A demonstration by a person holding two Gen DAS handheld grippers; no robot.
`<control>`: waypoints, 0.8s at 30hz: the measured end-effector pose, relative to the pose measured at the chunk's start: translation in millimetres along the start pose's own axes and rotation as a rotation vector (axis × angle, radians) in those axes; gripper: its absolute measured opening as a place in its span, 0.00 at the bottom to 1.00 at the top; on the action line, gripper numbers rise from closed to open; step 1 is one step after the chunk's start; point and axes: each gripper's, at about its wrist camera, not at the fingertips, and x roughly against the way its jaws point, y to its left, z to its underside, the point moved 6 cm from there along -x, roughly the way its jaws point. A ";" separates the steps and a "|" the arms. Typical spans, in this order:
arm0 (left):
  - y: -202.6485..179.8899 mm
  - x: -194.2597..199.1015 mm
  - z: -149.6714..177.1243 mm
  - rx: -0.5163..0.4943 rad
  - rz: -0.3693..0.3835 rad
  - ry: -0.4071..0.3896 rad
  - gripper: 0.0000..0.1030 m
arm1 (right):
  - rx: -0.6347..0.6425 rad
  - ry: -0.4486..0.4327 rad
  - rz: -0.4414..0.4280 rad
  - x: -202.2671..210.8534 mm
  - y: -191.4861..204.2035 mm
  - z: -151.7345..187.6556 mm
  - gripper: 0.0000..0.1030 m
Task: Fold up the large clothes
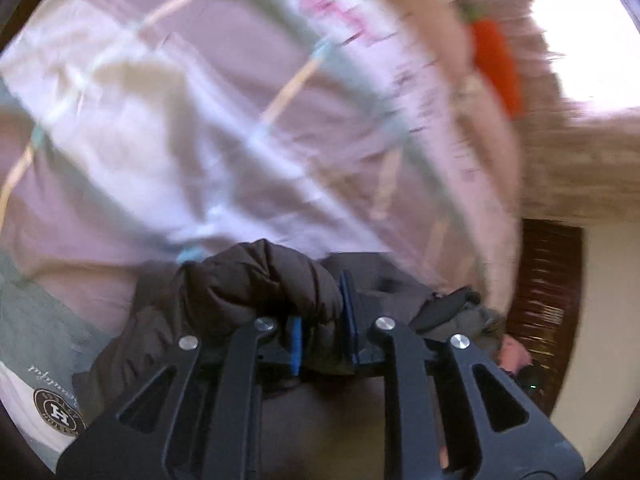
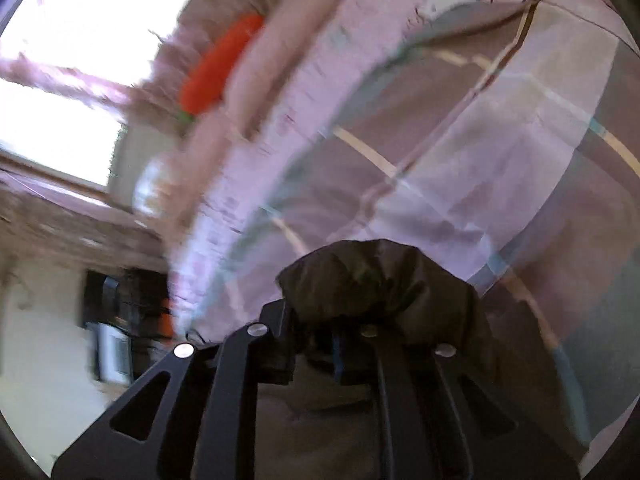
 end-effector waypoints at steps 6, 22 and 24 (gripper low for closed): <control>48.9 -54.3 10.2 0.161 0.090 0.079 0.18 | -0.067 0.136 -0.026 -56.8 -50.8 31.9 0.16; 61.0 131.4 -30.1 0.076 0.050 -0.365 0.82 | 0.000 -0.089 -0.016 68.0 -8.9 -42.6 0.99; 49.0 136.8 3.8 -0.055 -0.070 -0.349 0.82 | 0.243 -0.041 0.069 65.7 45.6 -12.0 0.99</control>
